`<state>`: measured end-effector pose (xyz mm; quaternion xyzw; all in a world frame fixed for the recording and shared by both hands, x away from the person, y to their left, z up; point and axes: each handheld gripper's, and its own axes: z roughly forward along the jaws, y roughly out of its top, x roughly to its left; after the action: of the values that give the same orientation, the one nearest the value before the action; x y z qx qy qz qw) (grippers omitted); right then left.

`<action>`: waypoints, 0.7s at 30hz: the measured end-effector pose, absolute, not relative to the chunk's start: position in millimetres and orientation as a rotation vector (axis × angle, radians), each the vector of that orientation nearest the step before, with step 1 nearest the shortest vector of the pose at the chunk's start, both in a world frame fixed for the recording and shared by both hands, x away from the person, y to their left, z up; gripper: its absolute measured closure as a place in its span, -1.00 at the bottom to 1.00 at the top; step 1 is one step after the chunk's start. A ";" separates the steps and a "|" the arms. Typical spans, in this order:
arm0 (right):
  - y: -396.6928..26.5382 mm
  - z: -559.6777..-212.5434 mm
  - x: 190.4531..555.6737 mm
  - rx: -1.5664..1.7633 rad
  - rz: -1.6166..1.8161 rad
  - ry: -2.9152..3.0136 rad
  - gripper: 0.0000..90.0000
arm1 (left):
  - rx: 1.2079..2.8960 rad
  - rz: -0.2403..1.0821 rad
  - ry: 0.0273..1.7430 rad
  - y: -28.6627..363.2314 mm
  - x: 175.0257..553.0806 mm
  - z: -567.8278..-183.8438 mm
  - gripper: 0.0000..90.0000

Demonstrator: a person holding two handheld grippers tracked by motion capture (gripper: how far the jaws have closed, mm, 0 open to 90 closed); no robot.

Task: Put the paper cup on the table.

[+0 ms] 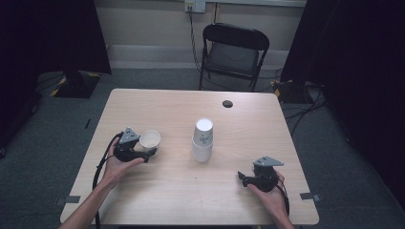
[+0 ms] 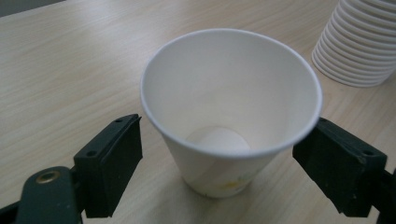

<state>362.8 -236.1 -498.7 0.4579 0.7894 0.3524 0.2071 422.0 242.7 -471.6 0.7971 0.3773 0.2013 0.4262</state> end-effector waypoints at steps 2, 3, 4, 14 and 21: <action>-236.1 -498.7 362.9 1.275 0.981 2.198 -0.49 | 1.994 0.505 0.945 247.9 418.8 -469.4 -0.65; -236.1 -498.8 362.8 1.275 0.981 2.198 -0.49 | 1.988 0.498 0.961 250.1 416.8 -468.6 -0.65; -236.1 -498.7 362.8 1.275 0.981 2.198 -0.49 | 1.990 0.482 0.977 252.7 414.8 -467.9 -0.65; -236.1 -498.8 362.9 1.275 0.981 2.198 -0.49 | 2.037 0.491 1.072 275.2 379.9 -473.9 -0.62; -236.1 -498.8 362.8 1.275 0.981 2.198 -0.49 | 2.108 0.542 1.128 279.7 348.0 -478.3 -0.65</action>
<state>362.8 -236.1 -498.8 0.4580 0.7894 0.3522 0.2073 348.0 279.7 -478.3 0.8092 0.4328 0.2082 0.3383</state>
